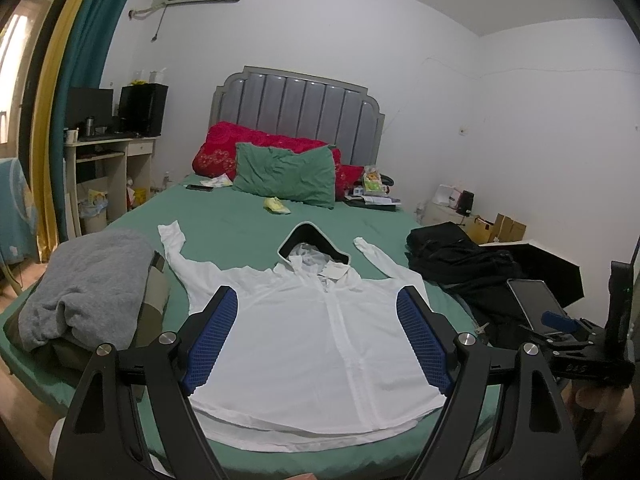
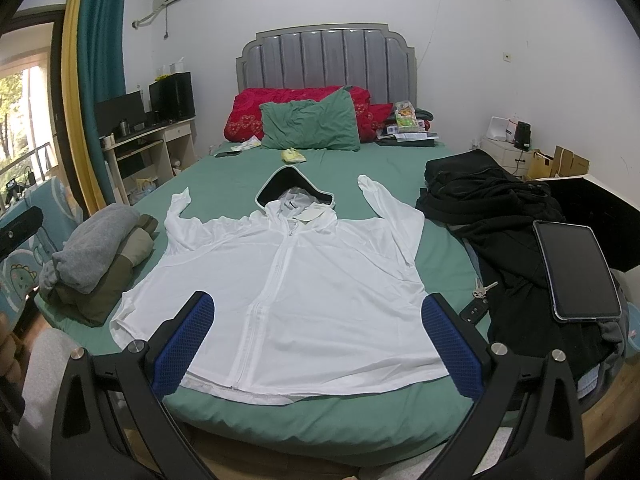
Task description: Fold large clothes
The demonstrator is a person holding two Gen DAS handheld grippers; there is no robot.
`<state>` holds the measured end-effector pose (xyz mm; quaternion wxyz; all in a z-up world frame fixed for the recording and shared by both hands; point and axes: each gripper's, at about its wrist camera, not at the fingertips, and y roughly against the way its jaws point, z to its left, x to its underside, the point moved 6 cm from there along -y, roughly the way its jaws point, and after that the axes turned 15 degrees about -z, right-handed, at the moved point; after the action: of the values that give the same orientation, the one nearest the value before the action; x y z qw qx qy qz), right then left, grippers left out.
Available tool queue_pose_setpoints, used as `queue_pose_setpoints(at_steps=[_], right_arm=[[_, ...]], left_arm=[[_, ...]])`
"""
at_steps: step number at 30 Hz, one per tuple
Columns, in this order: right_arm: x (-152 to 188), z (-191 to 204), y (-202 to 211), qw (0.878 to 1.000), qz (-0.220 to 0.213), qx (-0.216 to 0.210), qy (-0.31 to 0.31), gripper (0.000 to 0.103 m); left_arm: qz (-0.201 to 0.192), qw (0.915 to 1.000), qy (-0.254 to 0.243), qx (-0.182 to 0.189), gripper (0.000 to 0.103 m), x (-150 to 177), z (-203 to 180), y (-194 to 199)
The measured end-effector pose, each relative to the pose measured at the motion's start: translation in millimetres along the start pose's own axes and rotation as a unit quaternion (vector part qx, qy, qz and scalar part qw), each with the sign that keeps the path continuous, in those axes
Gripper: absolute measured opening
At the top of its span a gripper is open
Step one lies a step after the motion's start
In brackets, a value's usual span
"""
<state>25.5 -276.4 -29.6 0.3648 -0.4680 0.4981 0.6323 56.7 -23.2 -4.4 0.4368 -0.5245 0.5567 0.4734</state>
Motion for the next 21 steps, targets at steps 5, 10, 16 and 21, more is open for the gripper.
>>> queue_pose_setpoints(at_steps=[5, 10, 16, 21], right_arm=[[0, 0, 0, 1.000, 0.000, -0.001, 0.000, 0.102], [0, 0, 0, 1.000, 0.001, 0.000, 0.000, 0.102], [5, -3, -8, 1.000, 0.008, -0.003, -0.001, 0.102], [18, -22, -43, 0.999, 0.035, 0.001, -0.011, 0.102]], left_arm=[[-0.001, 1.0000, 0.000, 0.001, 0.085, 0, -1, 0], [0.001, 1.0000, -0.008, -0.002, 0.085, 0, -2, -1], [0.021, 0.9994, -0.024, 0.014, 0.089, 3, -9, -14], [0.065, 0.9970, -0.035, 0.019, 0.089, 22, -2, -49]])
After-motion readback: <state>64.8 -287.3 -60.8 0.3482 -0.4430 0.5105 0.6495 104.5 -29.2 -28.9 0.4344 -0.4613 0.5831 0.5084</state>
